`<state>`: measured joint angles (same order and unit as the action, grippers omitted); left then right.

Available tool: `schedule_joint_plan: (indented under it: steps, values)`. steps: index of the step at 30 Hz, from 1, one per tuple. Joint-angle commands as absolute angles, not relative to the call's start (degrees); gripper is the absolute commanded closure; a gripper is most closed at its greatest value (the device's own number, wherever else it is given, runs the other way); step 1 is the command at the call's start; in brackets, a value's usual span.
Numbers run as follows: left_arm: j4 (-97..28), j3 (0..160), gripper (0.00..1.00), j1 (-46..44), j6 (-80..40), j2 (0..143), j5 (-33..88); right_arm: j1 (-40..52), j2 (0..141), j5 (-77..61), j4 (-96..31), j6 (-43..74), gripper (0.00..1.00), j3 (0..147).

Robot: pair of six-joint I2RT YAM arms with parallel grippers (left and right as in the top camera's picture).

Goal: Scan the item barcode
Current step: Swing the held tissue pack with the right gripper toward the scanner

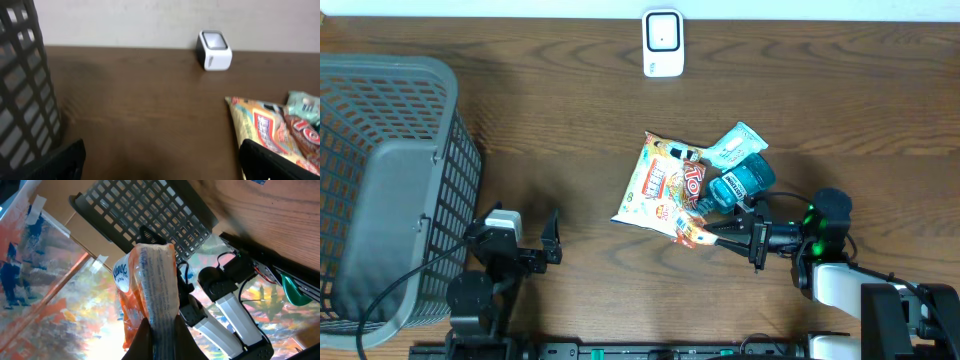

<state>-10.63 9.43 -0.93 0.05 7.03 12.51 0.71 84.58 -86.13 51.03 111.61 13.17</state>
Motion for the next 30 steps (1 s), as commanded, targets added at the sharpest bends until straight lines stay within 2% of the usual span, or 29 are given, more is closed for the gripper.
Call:
schedule_joint_plan:
  steps: [1,14,20,21,24,25,30]
  values:
    - [-13.2,9.3,0.02,-1.0,0.8,7.0,12.0,1.3,84.0,-86.3,51.0,110.5,0.98,13.3]
    - [-37.7,9.3,0.02,-1.0,0.8,7.0,12.0,1.3,84.0,-88.9,51.0,110.4,0.99,13.2]
    - [-39.5,9.4,0.02,-1.0,0.8,7.0,11.9,1.3,84.0,-88.6,52.6,107.8,0.99,13.2]
    - [-39.5,9.4,0.02,-1.0,0.8,7.0,11.9,1.3,84.0,-88.6,54.7,106.5,0.99,13.2]
    - [-39.5,9.4,0.02,-1.0,0.8,7.0,11.9,1.1,83.9,-87.1,75.8,105.6,0.98,13.7]
    - [-39.5,9.4,0.02,-1.0,0.8,7.0,11.9,1.1,83.9,-87.1,90.8,108.7,0.98,14.7]
    - [-39.5,9.4,0.02,-1.0,0.8,7.0,11.9,1.2,80.9,-87.6,90.3,89.1,0.98,20.8]
